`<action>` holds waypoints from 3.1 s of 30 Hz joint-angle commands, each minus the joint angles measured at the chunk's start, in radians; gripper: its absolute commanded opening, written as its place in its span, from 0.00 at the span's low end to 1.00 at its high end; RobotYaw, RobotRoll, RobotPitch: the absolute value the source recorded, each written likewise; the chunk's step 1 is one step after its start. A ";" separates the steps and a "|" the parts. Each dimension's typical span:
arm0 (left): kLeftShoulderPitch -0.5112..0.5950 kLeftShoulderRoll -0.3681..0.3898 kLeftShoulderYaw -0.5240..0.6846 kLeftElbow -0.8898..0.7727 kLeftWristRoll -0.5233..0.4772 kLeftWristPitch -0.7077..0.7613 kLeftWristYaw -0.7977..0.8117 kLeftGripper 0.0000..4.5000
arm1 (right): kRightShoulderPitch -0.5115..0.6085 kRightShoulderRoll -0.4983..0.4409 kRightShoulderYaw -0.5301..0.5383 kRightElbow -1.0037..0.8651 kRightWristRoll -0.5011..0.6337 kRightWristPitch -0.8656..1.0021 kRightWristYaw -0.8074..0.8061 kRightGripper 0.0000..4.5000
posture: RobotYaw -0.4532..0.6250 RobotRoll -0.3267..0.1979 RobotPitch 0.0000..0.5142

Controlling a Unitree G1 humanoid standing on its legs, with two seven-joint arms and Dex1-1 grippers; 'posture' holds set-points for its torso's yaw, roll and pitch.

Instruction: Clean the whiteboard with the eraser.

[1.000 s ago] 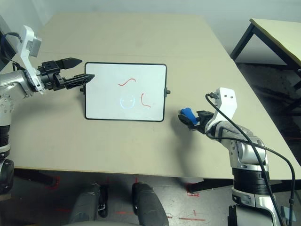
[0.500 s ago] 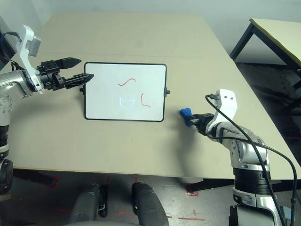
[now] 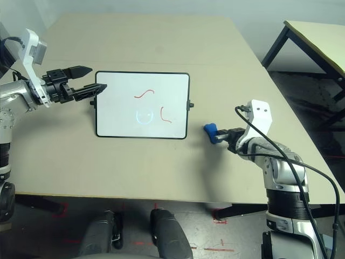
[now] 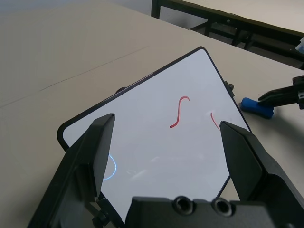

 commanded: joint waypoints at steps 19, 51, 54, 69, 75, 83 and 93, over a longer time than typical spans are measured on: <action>0.013 -0.006 0.001 -0.014 0.000 -0.006 0.014 1.00 | -0.014 -0.009 0.020 -0.058 0.000 0.096 -0.006 0.99 | 0.38 0.62 0.30; 0.017 -0.011 0.002 -0.013 -0.003 -0.006 0.027 1.00 | -0.011 0.004 0.014 -0.038 -0.008 0.061 -0.030 0.18 | 0.39 0.62 0.31; 0.019 -0.008 -0.001 -0.015 -0.003 -0.002 0.024 1.00 | -0.058 -0.003 0.001 -0.037 -0.019 0.026 -0.050 0.18 | 0.39 0.62 0.31; 0.013 0.000 -0.017 -0.005 0.007 0.002 0.004 1.00 | -0.415 -0.219 0.269 -0.038 -0.093 -0.188 0.286 0.18 | 0.38 0.62 0.31; 0.001 -0.004 -0.021 -0.007 -0.003 0.017 -0.008 1.00 | -0.546 -0.274 0.487 -0.003 -0.231 -0.378 0.515 0.18 | 0.37 0.62 0.31; -0.003 -0.010 -0.032 0.002 0.002 0.015 -0.016 1.00 | -0.647 -0.192 0.638 0.084 -0.404 -0.555 0.641 0.18 | 0.38 0.62 0.29; 0.009 -0.023 -0.032 -0.010 0.000 0.023 -0.012 1.00 | -0.711 -0.060 0.692 0.240 -0.547 -0.646 0.685 0.18 | 0.40 0.62 0.29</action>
